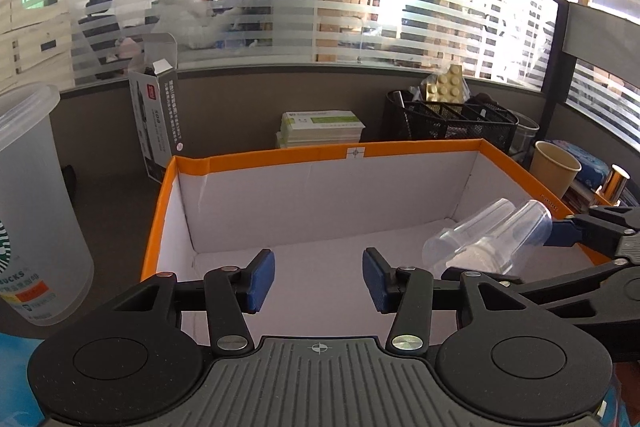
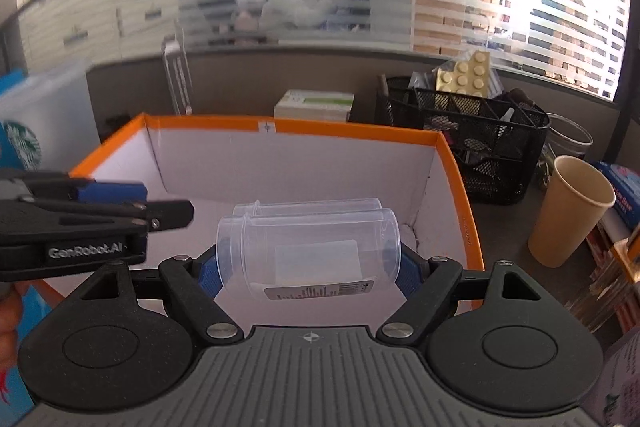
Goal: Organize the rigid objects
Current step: 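Open the right tool to drop the clear cups into the orange box, then move both tools back from the box to the cluttered mat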
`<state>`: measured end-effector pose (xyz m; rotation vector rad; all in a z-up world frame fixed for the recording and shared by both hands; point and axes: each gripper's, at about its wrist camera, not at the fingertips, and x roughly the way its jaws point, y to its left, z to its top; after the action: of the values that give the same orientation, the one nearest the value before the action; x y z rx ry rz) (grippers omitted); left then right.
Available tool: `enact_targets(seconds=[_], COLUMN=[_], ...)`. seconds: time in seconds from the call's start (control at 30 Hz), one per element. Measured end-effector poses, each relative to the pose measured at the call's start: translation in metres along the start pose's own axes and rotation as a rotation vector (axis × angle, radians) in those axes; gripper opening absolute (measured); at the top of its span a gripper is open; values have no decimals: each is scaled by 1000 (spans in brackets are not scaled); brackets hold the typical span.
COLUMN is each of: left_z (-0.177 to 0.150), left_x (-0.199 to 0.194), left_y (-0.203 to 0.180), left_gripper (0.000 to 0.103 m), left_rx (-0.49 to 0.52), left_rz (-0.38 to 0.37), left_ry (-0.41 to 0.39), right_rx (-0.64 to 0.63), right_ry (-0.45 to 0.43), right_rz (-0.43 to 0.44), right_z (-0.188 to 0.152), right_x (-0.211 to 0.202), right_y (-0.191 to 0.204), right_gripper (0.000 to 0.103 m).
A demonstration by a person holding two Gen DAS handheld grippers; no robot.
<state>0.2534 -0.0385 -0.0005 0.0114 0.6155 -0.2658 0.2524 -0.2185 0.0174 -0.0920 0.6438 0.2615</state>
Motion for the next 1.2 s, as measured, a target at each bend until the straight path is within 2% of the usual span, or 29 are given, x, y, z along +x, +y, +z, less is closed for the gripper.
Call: enact_targets(seconds=[0.17,0.37,0.53,0.7,0.77,0.83,1.0,1.1,1.2], left_z=[0,0,-1,-1,-1,-2,-12,-23,-37], left_x=[0,-1,-2,-16,-27,-40,-72,-90,-105], left_y=[1,1,2,2,2,3,6,5,3], left_gripper=[47,47,47,49,58,73,85,88,96], left_rx=[-1,-1,-2,1,10,14,30,52,84], left_rz=[-16,-23,-27,-30,-16,-2,16,11,-23], left_ry=[1,-2,0,-33,-59,-90,-141,-160,-160], right_rx=[-100,-143,-153,-117,-115,-108,-90,-80,-58], right_ry=[92,188,212,154,104,60,-48,-82,-94], right_rz=[-40,-24,-37,-15,-10,-5,35,56,70], right_z=[3,11,11,12,14,16,8,-7,-28], right_x=[14,24,26,8,-7,-24,-71,-94,-111], right_y=[3,1,3,1,2,4,10,12,10], right_gripper=[79,83,84,82,82,82,82,81,79])
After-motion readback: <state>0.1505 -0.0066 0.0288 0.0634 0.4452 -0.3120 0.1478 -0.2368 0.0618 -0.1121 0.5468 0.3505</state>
